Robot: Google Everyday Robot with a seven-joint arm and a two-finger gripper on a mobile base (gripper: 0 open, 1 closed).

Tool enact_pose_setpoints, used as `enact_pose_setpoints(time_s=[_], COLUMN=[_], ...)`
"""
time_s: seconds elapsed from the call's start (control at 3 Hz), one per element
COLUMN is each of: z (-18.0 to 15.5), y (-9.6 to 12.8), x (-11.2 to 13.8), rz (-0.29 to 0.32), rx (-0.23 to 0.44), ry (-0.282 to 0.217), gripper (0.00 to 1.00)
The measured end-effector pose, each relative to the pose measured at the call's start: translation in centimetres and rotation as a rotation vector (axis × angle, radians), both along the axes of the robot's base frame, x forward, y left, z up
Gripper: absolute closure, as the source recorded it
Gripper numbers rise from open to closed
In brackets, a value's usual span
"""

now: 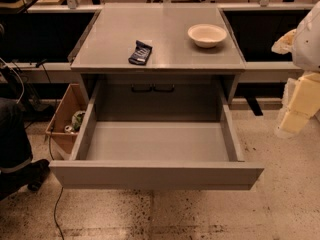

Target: Close top drawer

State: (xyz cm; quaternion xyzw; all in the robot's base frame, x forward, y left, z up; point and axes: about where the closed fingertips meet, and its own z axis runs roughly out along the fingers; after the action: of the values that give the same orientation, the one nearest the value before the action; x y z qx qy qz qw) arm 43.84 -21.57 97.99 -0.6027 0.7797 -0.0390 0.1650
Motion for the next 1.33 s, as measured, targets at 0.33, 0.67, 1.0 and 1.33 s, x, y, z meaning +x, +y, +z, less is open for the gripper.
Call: enact_pose_setpoints(time_s=[0.33,0.67,1.0,1.33], z=[0.0,-2.1,-8.9,-14.0], y=[0.0,0.6,2.5,3.3], x=[0.0,0.2,1.1,2.0], rz=[0.000,0.005,0.037,0.045], rx=[0.000,0.019,0.036,0.045], ry=[0.000,0.003,0.015,0.028], gripper=[0.00,0.00,0.00,0.00])
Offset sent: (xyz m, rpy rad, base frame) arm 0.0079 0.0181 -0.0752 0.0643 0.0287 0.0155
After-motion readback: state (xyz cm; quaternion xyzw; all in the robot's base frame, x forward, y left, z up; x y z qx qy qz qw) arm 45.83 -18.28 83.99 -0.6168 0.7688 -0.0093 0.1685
